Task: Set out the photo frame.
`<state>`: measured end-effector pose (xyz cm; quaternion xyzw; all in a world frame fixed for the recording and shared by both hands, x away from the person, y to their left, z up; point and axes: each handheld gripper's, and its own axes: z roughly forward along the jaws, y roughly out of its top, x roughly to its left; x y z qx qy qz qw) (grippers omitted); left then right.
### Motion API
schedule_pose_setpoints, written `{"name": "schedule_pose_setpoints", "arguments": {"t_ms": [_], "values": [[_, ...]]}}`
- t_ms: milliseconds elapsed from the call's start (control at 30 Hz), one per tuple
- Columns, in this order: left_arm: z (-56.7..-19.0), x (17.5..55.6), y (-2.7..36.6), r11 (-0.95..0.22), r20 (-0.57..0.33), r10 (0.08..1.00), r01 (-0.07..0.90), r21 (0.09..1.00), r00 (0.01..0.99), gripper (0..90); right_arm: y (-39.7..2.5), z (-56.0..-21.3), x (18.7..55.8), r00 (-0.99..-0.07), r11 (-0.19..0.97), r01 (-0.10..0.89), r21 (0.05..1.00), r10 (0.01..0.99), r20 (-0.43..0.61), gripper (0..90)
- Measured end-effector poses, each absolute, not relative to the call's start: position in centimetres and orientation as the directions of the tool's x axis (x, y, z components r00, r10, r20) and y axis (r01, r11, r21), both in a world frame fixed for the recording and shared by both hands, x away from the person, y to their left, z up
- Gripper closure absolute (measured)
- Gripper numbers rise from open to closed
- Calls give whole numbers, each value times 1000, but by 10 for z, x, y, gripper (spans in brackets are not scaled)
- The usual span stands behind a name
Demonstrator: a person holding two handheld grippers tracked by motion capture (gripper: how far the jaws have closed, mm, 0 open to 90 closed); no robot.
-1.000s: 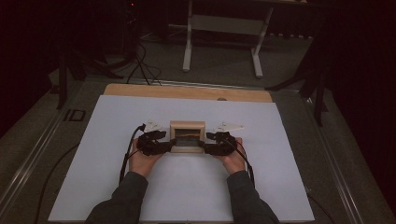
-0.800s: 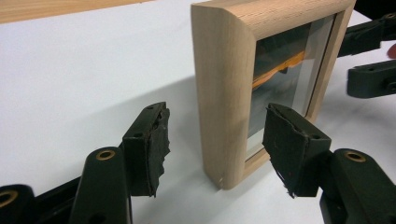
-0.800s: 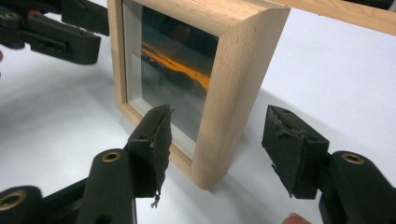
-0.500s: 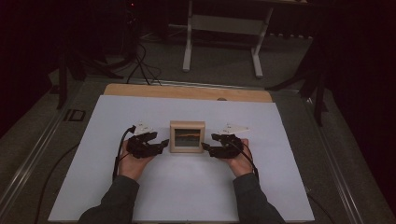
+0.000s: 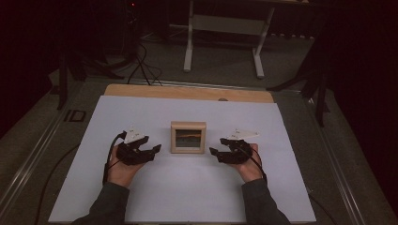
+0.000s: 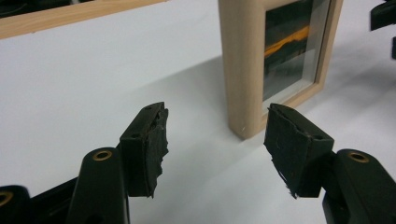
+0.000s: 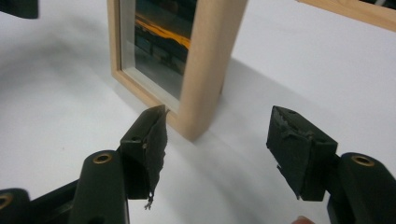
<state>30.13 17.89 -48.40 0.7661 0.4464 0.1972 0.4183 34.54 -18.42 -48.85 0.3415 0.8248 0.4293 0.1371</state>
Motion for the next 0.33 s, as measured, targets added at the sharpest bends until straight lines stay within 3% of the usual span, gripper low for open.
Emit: {"name": "schedule_pose_setpoints", "arguments": {"t_ms": [333], "values": [[-495,284,202,-257,-50,872,542,800,487,375,-214,-500,328,-694,397,467,790,718,49,329]]}}
